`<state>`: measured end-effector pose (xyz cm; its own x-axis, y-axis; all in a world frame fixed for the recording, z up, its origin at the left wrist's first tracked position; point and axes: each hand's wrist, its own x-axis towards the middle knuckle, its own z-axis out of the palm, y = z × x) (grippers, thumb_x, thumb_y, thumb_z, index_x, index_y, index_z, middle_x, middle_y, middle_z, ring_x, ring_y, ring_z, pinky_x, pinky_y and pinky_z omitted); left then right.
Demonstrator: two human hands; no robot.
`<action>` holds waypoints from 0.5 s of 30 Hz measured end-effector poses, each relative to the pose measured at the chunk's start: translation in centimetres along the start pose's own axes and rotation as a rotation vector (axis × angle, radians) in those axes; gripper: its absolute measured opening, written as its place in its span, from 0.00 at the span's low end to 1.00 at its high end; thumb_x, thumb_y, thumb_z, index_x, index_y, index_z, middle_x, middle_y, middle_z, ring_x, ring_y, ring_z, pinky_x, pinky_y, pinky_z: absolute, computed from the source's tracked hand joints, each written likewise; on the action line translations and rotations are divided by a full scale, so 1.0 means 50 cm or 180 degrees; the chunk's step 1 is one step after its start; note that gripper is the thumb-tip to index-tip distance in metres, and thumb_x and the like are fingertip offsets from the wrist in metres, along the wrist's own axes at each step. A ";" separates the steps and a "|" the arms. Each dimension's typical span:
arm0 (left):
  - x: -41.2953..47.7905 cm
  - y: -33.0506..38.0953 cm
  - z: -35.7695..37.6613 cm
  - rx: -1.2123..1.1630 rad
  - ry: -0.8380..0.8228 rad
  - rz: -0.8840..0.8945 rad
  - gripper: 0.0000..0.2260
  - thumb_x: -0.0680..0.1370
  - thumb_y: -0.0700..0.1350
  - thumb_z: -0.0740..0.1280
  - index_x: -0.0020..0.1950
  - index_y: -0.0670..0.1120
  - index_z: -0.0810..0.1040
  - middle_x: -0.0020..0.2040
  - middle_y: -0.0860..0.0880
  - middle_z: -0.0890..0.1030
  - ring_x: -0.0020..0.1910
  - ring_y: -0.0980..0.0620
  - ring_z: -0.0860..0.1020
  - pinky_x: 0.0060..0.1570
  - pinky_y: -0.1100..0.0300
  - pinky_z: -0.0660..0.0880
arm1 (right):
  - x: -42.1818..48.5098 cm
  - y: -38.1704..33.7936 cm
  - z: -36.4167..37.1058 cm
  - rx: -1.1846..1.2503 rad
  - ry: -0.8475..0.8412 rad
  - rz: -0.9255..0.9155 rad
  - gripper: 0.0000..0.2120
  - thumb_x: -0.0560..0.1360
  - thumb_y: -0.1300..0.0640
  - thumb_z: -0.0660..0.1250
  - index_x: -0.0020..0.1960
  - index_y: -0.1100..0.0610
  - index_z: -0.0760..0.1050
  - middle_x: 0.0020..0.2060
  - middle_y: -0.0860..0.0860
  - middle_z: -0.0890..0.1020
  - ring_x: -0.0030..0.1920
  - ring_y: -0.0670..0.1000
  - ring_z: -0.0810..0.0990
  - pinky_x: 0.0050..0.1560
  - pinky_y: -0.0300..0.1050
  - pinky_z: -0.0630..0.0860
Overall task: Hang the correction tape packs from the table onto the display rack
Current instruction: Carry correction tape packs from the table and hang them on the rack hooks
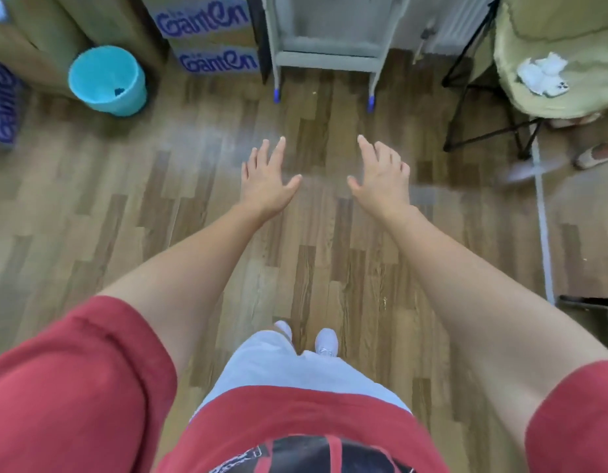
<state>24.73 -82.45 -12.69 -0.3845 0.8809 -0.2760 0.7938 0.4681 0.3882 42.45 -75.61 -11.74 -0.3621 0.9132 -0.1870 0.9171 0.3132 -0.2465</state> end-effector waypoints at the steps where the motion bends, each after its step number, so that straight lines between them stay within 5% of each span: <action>1: 0.018 -0.015 -0.013 -0.0017 0.0026 -0.0079 0.31 0.81 0.55 0.58 0.79 0.52 0.46 0.79 0.45 0.47 0.78 0.45 0.46 0.74 0.49 0.44 | 0.030 -0.020 0.000 -0.0016 -0.0013 -0.0072 0.31 0.79 0.49 0.59 0.77 0.51 0.49 0.74 0.58 0.60 0.74 0.58 0.56 0.70 0.55 0.55; 15: 0.477 -0.128 -0.296 -0.0085 0.0359 -0.0261 0.31 0.81 0.55 0.59 0.79 0.53 0.46 0.79 0.46 0.46 0.78 0.45 0.45 0.74 0.48 0.44 | 0.521 -0.269 -0.076 0.0010 0.0190 -0.0262 0.32 0.78 0.49 0.60 0.77 0.51 0.49 0.74 0.59 0.60 0.73 0.59 0.57 0.70 0.57 0.56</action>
<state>3.50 -63.38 -8.74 -0.4994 0.8411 -0.2078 0.7452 0.5393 0.3922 21.32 -55.07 -9.70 -0.4257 0.8983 -0.1089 0.8841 0.3872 -0.2617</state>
